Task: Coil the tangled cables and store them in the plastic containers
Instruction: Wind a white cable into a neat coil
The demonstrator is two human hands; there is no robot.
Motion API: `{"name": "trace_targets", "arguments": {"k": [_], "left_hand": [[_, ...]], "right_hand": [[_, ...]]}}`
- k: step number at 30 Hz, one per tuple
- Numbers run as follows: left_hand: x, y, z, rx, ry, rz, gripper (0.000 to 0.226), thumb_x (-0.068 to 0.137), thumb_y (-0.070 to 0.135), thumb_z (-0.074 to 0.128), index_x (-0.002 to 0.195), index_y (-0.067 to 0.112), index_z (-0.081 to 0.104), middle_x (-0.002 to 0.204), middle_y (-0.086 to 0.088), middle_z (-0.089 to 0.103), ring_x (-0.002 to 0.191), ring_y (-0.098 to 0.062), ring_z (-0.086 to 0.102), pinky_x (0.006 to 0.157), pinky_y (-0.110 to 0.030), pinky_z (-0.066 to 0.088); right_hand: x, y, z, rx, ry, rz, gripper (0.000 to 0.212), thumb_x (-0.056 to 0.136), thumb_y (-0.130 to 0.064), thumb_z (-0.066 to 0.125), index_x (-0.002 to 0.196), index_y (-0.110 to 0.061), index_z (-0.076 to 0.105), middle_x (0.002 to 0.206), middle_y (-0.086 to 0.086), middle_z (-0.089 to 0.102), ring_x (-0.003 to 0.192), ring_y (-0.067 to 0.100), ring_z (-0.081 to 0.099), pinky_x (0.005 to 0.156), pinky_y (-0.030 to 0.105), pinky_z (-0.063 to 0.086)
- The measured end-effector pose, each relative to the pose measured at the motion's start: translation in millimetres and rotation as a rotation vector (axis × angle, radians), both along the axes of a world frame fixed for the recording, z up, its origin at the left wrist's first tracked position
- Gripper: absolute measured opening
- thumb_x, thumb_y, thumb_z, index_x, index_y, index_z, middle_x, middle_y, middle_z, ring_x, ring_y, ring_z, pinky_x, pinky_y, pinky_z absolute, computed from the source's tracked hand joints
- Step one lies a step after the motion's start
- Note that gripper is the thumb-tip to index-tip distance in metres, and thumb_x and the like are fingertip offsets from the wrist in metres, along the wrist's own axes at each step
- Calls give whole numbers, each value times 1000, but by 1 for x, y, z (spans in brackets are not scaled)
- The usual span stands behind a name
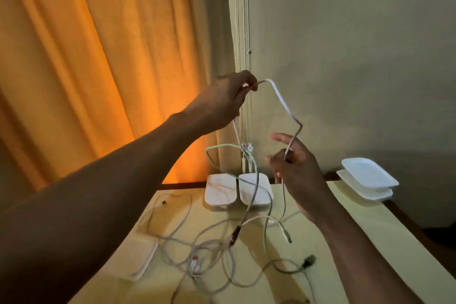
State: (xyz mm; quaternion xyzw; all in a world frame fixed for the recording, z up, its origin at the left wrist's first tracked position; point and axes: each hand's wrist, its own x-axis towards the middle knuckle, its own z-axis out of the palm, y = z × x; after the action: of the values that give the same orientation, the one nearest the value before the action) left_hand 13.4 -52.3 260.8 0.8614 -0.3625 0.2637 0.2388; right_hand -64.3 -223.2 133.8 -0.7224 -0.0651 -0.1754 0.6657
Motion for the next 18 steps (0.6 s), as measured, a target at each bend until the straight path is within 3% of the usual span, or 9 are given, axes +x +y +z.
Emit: {"name": "trace_targets", "arguments": {"k": [2, 5, 9, 11, 13, 15, 18], "left_hand": [[-6, 0, 19, -19, 2, -1, 18, 107, 17, 47, 114, 15, 64, 76, 3, 60, 62, -15, 68, 64, -40, 55], [-21, 0, 52, -97, -14, -30, 16, 106, 17, 51, 110, 16, 67, 75, -2, 68, 63, -13, 69, 65, -38, 58], [-42, -5, 84, -230, 1, -140, 17, 103, 11, 55, 107, 8, 71, 81, -6, 74, 71, -17, 73, 70, -36, 61], [-47, -3, 84, -309, 23, -233, 21, 100, 3, 55, 116, 1, 69, 98, -12, 75, 88, -19, 74, 80, -33, 60], [-49, 7, 70, -397, 117, -240, 38, 94, -7, 54, 131, 2, 61, 119, -11, 70, 107, -16, 69, 88, -25, 56], [-53, 17, 40, -525, 373, -214, 54, 90, -9, 55, 142, 7, 53, 131, -8, 64, 114, -15, 63, 81, -18, 54], [-58, 22, -29, -573, 729, -255, 54, 94, 4, 66, 144, 14, 49, 133, -10, 63, 108, -9, 68, 77, -17, 55]], "right_hand": [[5, 2, 35, -31, 31, 86, 50, 93, -18, 69, 138, -32, 52, 69, 2, 50, 59, 8, 50, 64, 27, 46], [8, 13, 74, -176, 27, 139, 54, 93, -35, 72, 142, -36, 48, 67, -6, 44, 52, -2, 49, 60, 14, 41], [9, 31, 102, -279, -24, 112, 21, 102, -36, 60, 109, -21, 73, 53, -21, 52, 57, -2, 45, 58, 16, 35], [14, 35, 112, -133, -24, 43, 29, 105, -31, 54, 90, -17, 75, 52, -18, 54, 56, 3, 44, 55, 21, 33], [14, 32, 127, 104, -10, 31, 31, 106, -26, 52, 85, -13, 71, 55, -9, 51, 50, 7, 42, 50, 24, 32], [12, 25, 142, 276, 4, 75, 32, 108, -25, 47, 84, -11, 63, 55, -4, 42, 49, 10, 35, 48, 25, 28], [11, 13, 157, 449, 49, 168, 33, 110, -24, 42, 81, -13, 55, 54, -2, 35, 50, 12, 28, 48, 27, 24]]}}
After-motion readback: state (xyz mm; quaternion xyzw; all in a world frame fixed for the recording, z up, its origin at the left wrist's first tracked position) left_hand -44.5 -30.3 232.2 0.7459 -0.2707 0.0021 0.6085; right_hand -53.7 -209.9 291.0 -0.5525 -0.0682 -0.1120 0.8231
